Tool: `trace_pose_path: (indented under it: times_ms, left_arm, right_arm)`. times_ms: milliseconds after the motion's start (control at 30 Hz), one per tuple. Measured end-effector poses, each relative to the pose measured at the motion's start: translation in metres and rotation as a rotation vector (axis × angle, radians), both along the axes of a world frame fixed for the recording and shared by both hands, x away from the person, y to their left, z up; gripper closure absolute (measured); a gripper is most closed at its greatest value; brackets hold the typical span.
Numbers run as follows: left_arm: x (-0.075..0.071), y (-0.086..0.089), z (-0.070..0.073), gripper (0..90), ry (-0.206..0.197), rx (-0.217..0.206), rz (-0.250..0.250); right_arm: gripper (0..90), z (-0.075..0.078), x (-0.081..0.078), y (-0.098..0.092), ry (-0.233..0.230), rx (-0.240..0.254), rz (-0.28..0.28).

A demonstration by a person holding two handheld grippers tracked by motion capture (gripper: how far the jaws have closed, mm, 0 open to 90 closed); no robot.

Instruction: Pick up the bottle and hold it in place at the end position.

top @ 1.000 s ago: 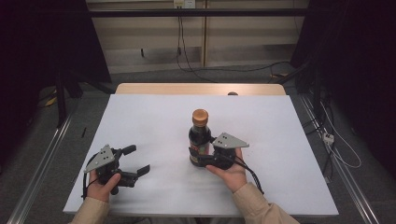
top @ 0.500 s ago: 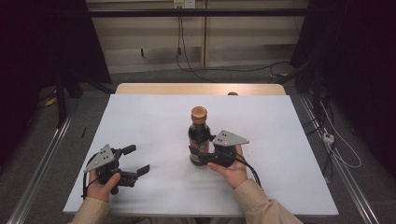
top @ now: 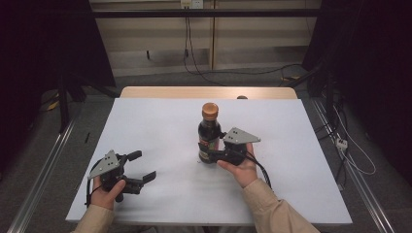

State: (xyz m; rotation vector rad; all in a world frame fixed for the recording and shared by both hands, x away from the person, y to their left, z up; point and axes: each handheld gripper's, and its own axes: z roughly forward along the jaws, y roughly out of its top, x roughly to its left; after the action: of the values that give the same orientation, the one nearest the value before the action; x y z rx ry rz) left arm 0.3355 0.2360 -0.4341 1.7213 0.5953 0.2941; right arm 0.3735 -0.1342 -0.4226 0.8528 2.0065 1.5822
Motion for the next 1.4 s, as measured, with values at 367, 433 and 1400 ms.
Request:
trace_pose_path:
  times_ms: [367, 433, 1400]
  left_arm:
    - [0.000, -0.001, -0.001, 3.7, 0.003, 0.002, 0.002]
    - [0.000, -0.001, -0.001, 3.7, 0.003, 0.001, 0.003]
    - [0.001, -0.001, -0.003, 3.7, 0.014, 0.007, 0.000]
  right_arm:
    - [31.1, 0.001, 0.012, -0.002, -0.018, -0.016, -0.004]
    - [31.1, 0.000, 0.014, -0.002, -0.018, -0.017, -0.004]
    - [31.0, -0.008, 0.037, -0.004, -0.004, -0.031, -0.008]
